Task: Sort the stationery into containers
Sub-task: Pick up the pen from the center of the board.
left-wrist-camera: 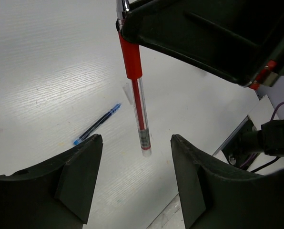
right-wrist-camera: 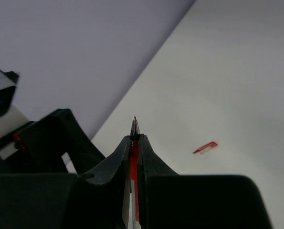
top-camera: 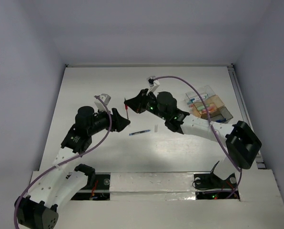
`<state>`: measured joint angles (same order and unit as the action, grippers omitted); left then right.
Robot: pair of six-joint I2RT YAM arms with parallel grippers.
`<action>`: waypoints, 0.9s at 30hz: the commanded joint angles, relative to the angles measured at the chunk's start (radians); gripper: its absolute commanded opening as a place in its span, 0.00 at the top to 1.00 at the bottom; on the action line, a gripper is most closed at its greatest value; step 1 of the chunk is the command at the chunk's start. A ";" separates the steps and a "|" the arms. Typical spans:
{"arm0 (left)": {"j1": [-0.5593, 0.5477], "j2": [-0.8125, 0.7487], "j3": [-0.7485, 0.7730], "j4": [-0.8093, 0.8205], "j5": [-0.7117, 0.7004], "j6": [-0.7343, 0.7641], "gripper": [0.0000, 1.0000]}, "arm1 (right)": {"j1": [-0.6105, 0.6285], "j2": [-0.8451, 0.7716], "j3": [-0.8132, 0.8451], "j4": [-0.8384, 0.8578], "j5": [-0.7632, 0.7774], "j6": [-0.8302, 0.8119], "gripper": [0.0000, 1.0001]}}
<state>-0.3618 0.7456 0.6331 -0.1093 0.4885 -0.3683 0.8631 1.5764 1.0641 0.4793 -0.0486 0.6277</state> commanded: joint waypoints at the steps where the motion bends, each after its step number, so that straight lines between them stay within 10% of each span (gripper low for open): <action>1: 0.006 0.008 0.004 0.034 0.001 -0.006 0.44 | 0.022 0.022 0.016 0.194 -0.036 0.061 1.00; 20: 0.006 -0.035 0.017 0.023 -0.067 -0.006 1.00 | 0.040 0.030 -0.013 0.266 -0.066 0.083 0.99; 27: 0.006 -0.083 0.034 -0.012 -0.131 0.023 1.00 | 0.031 -0.068 -0.033 0.124 -0.060 -0.011 0.44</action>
<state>-0.3592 0.6868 0.6331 -0.1345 0.4065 -0.3721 0.8963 1.5879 1.0309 0.6365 -0.1059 0.6807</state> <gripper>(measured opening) 0.076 0.528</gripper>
